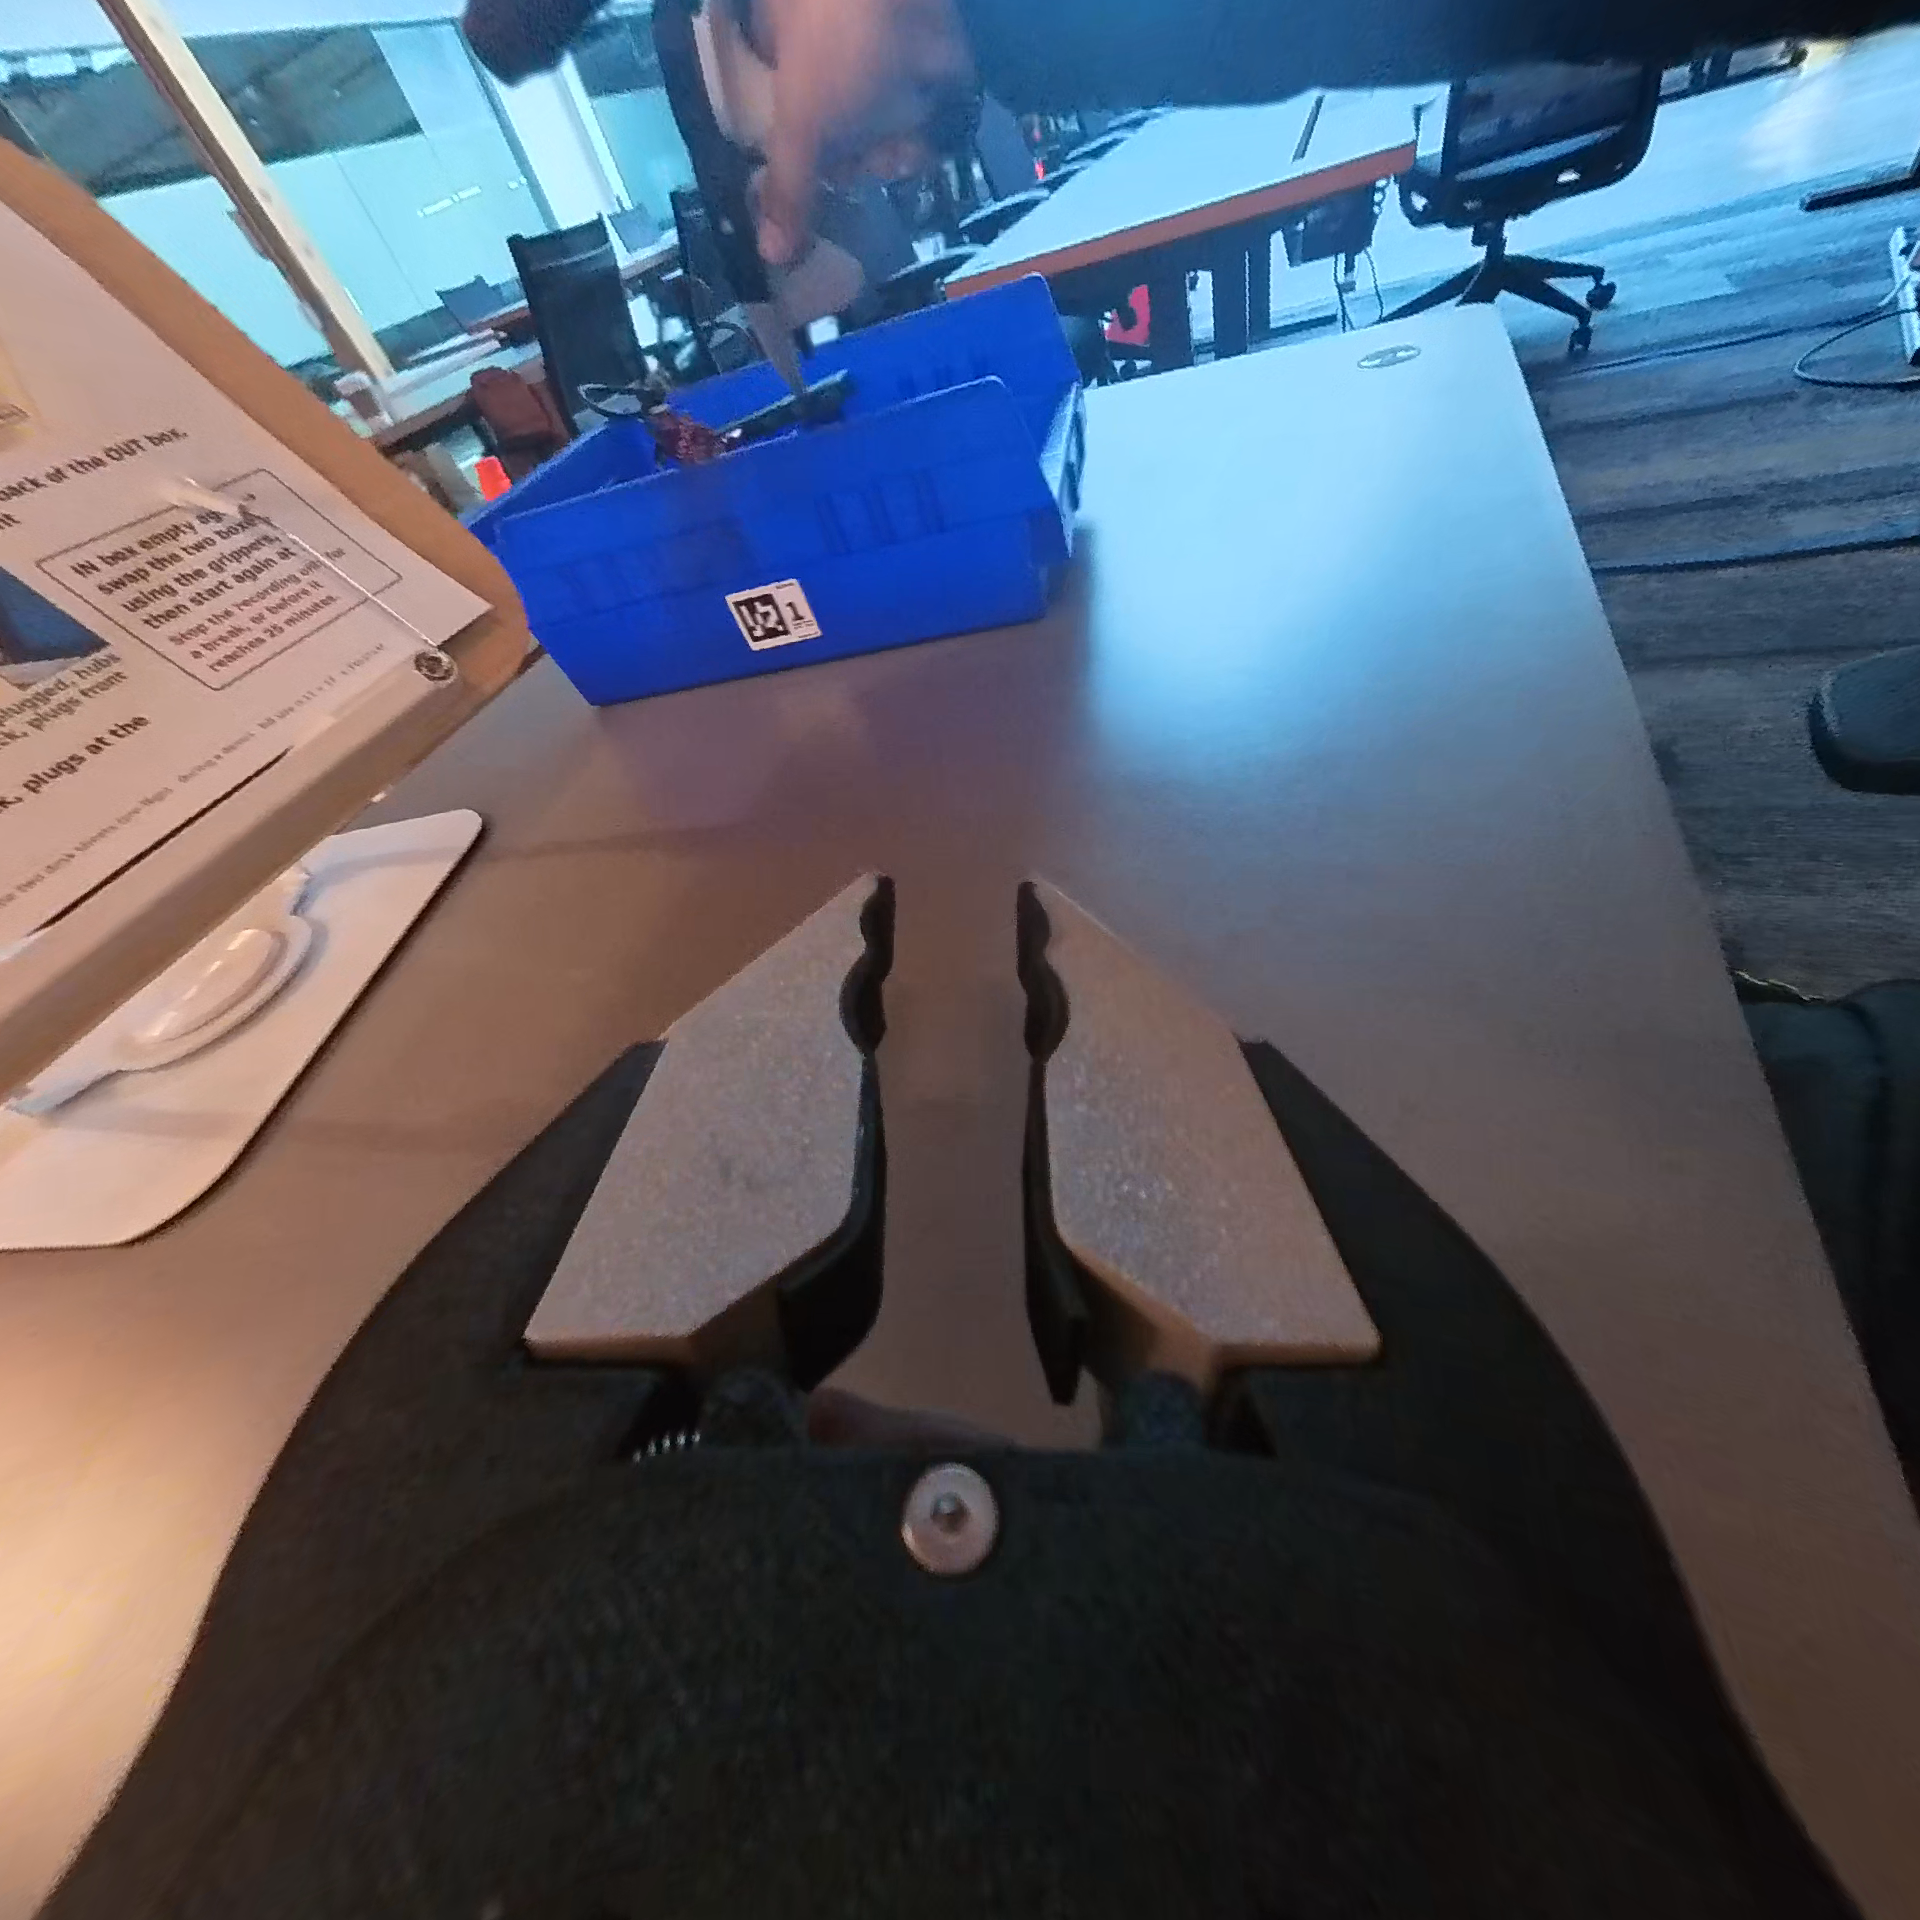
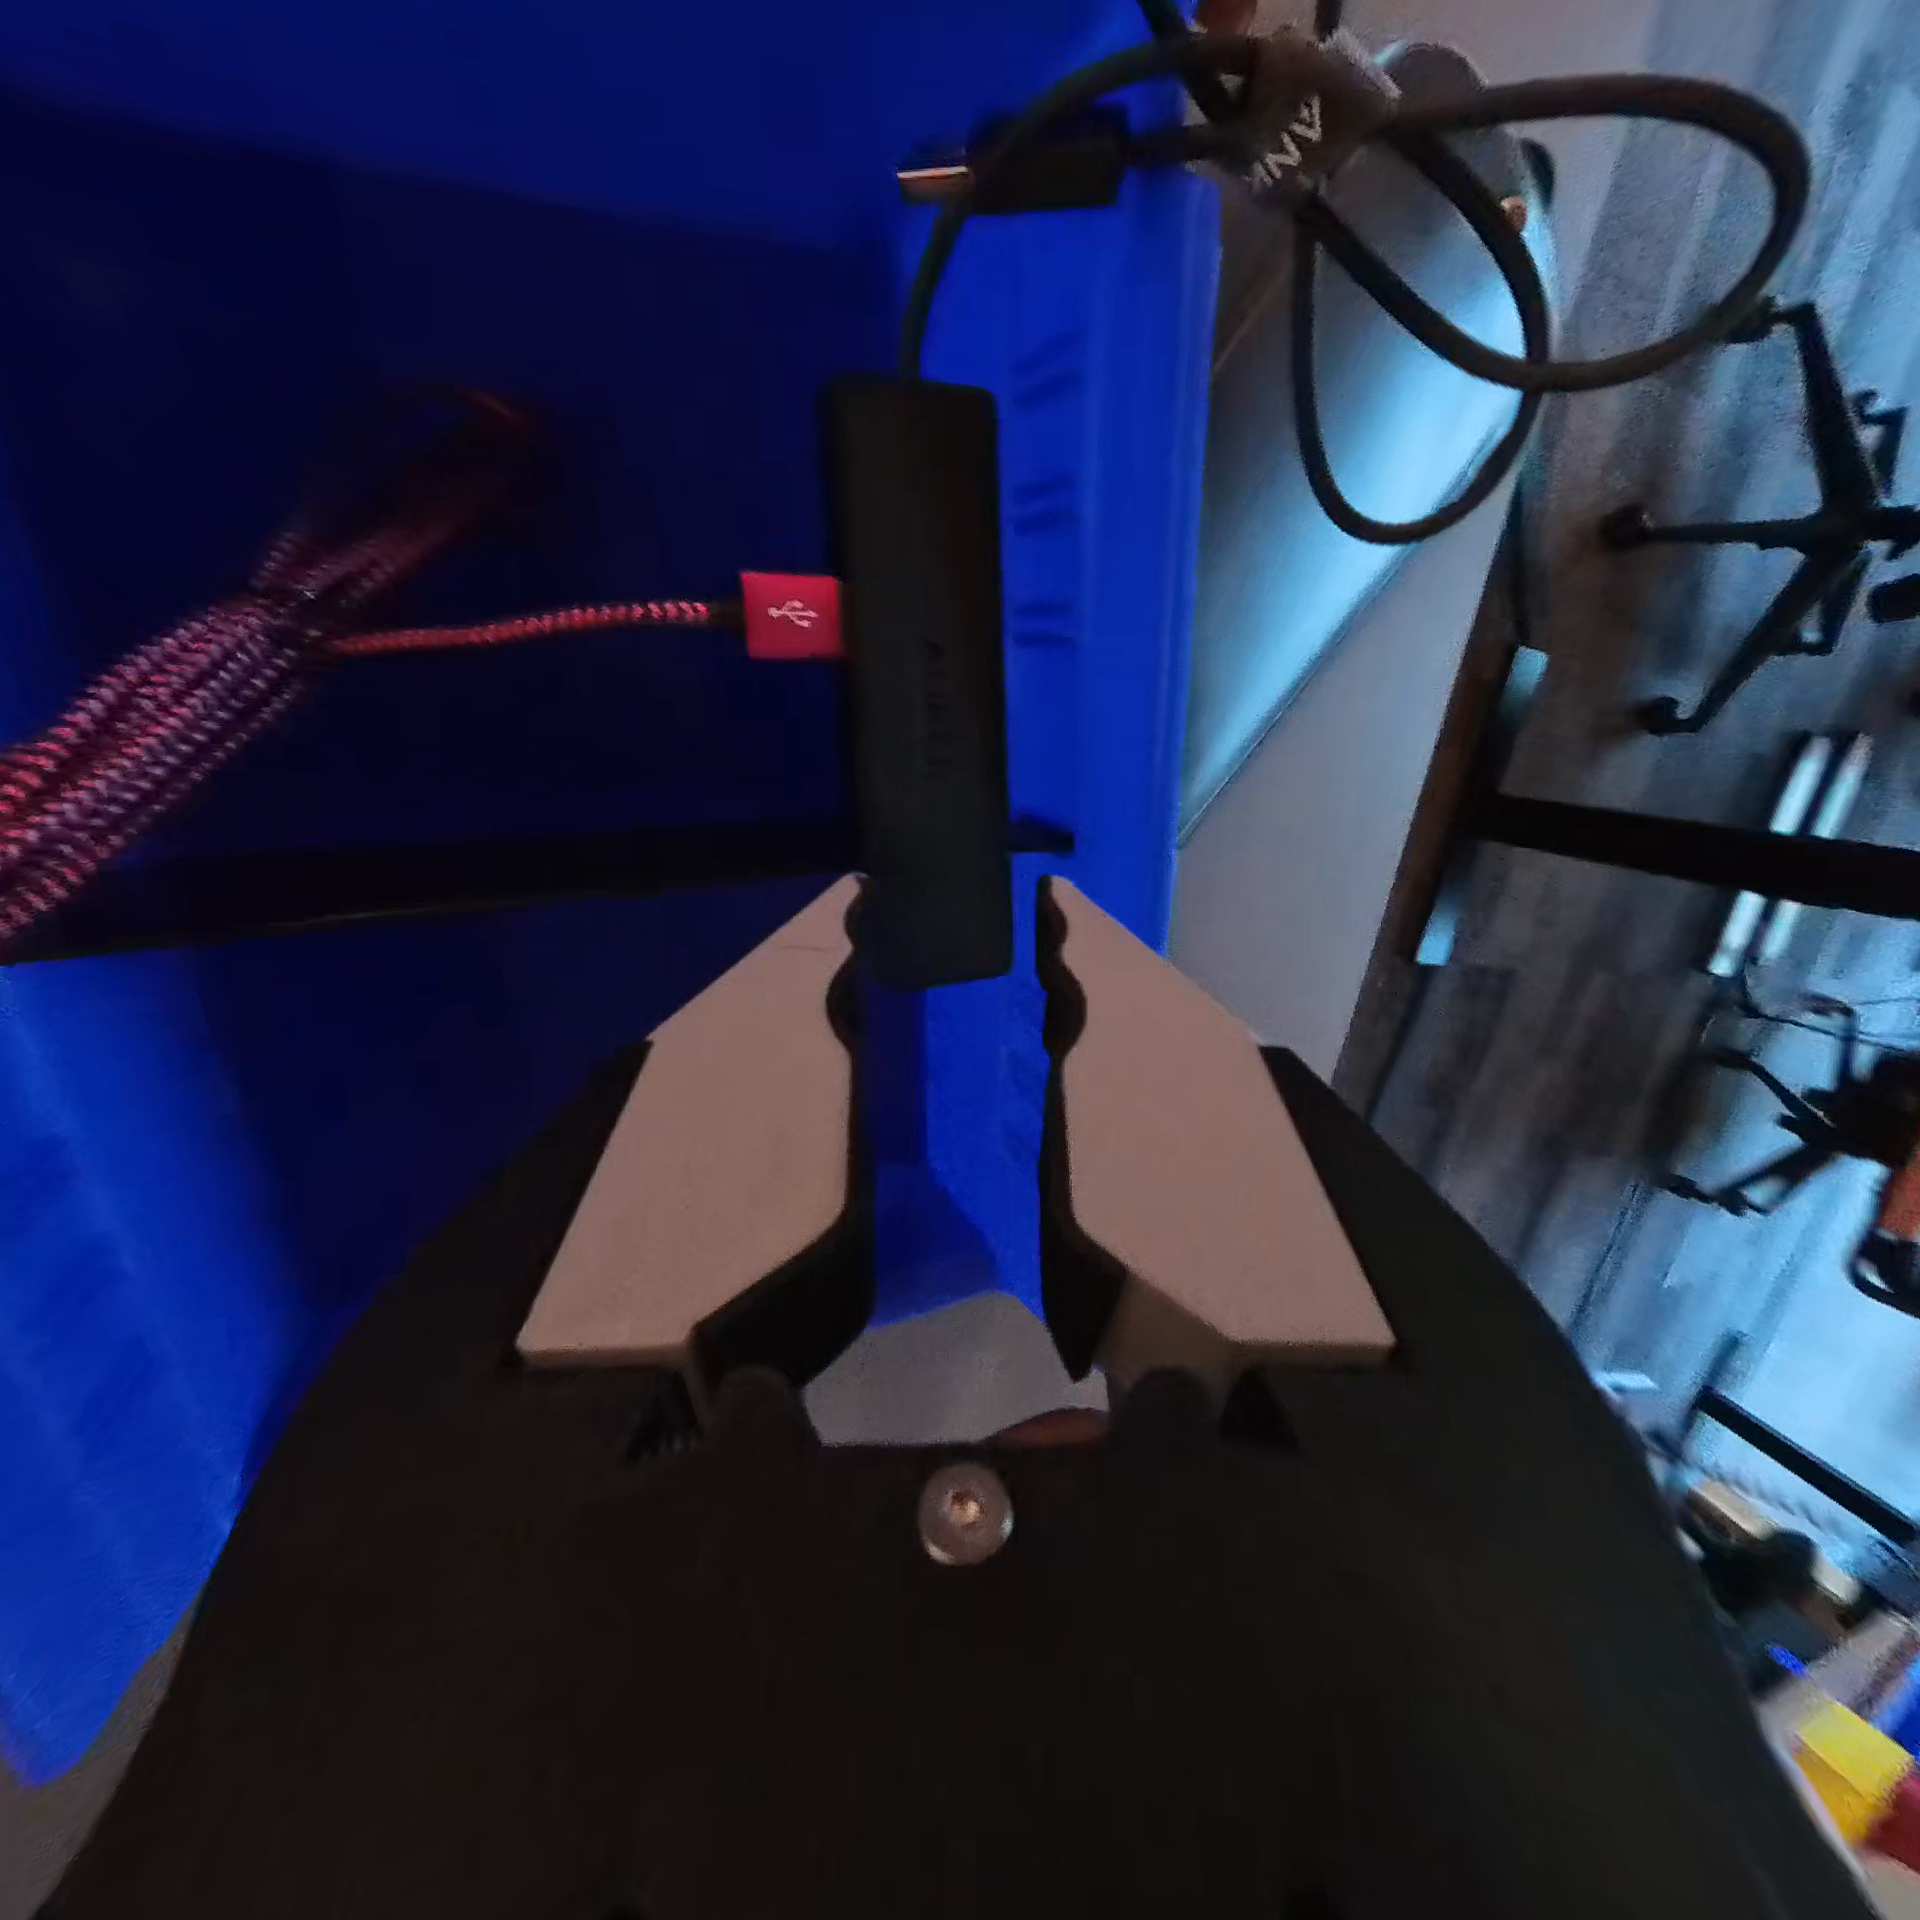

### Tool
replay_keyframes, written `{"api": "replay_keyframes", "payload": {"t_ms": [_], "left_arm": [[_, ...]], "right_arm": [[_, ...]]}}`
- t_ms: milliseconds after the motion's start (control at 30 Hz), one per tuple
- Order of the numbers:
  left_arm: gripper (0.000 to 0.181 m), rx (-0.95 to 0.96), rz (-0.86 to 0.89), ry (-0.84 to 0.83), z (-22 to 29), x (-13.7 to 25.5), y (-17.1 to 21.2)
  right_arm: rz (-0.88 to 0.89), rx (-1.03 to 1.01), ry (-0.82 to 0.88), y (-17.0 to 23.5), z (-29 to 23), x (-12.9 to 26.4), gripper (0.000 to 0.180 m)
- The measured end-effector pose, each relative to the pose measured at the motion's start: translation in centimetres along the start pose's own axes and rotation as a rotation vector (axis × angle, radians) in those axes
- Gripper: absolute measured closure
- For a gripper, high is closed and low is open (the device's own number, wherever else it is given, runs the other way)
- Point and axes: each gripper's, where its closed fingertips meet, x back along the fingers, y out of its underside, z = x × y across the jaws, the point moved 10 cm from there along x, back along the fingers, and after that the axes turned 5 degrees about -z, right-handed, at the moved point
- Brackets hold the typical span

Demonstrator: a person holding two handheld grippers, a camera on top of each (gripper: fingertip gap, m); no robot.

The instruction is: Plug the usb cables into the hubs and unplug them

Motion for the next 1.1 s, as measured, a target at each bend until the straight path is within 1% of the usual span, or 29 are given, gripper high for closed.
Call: {"api": "replay_keyframes", "payload": {"t_ms": [67,200,333,367,433,467,500,533,567,667,700,733,767,867,933,967,1000,1033,1100], "left_arm": [[0.160,-0.009,0.003,0.006,0.3,-0.4,-0.2],[0.159,-0.022,0.004,0.015,0.5,-0.5,-0.3],[0.159,0.014,0.005,0.010,0.0,-0.3,-0.2],[0.159,0.023,0.006,0.012,-0.1,-0.3,-0.2],[0.159,0.026,0.004,0.014,-0.1,-0.3,-0.1],[0.159,0.020,0.002,0.013,-0.1,-0.3,-0.1],[0.159,0.013,0.001,0.011,-0.1,-0.3,-0.1],[0.159,0.008,0.001,0.009,-0.1,-0.3,-0.1],[0.159,0.011,0.002,0.008,-0.1,-0.2,-0.1],[0.159,0.031,0.003,0.019,-0.2,-0.1,0.0],[0.159,0.032,0.004,0.018,-0.3,-0.1,0.0],[0.159,0.031,0.005,0.018,-0.3,0.0,-0.1],[0.159,0.032,0.005,0.018,-0.3,0.0,0.0],[0.159,0.028,0.002,0.020,-0.2,-0.1,0.0],[0.159,0.027,0.001,0.019,-0.2,-0.1,-0.1],[0.159,0.027,0.000,0.020,-0.2,-0.1,-0.1],[0.159,0.028,0.000,0.020,-0.2,-0.1,-0.1],[0.159,0.029,0.000,0.018,-0.3,-0.1,0.0],[0.159,0.035,0.000,0.017,-0.4,-0.2,0.0]], "right_arm": [[0.031,0.003,-0.042,-0.5,0.0,-0.7,0.178],[0.036,0.082,0.040,-2.8,-0.2,-1.9,0.180],[0.004,0.158,0.058,-5.6,-1.3,-3.0,0.180],[-0.004,0.171,0.013,-6.3,-1.9,-3.5,0.180],[-0.109,0.146,-0.182,-6.8,-3.6,-5.7,0.180],[-0.163,0.143,-0.185,-6.9,-4.0,-7.1,0.180],[-0.176,0.150,-0.133,-7.1,-4.0,-7.9,0.180],[-0.136,0.164,-0.110,-7.5,-4.3,-8.0,0.180],[-0.079,0.184,-0.127,-7.7,-4.6,-7.5,0.180],[0.072,0.195,-0.226,-7.7,-4.7,-4.0,0.180],[0.122,0.180,-0.239,-7.4,-4.2,-2.5,0.175],[0.174,0.153,-0.233,-7.0,-3.3,-1.0,0.160],[0.228,0.120,-0.221,-6.5,-2.1,0.4,0.150],[0.395,-0.030,-0.110,-4.9,2.7,3.6,0.137],[0.473,-0.185,-0.033,-3.7,6.4,4.1,0.126],[0.503,-0.261,-0.055,-3.1,7.9,3.7,0.124],[0.540,-0.326,-0.126,-2.6,9.1,3.0,0.123],[0.586,-0.377,-0.238,-2.3,9.9,2.0,0.120],[0.654,-0.459,-0.488,-1.9,11.0,-0.3,0.120]]}}
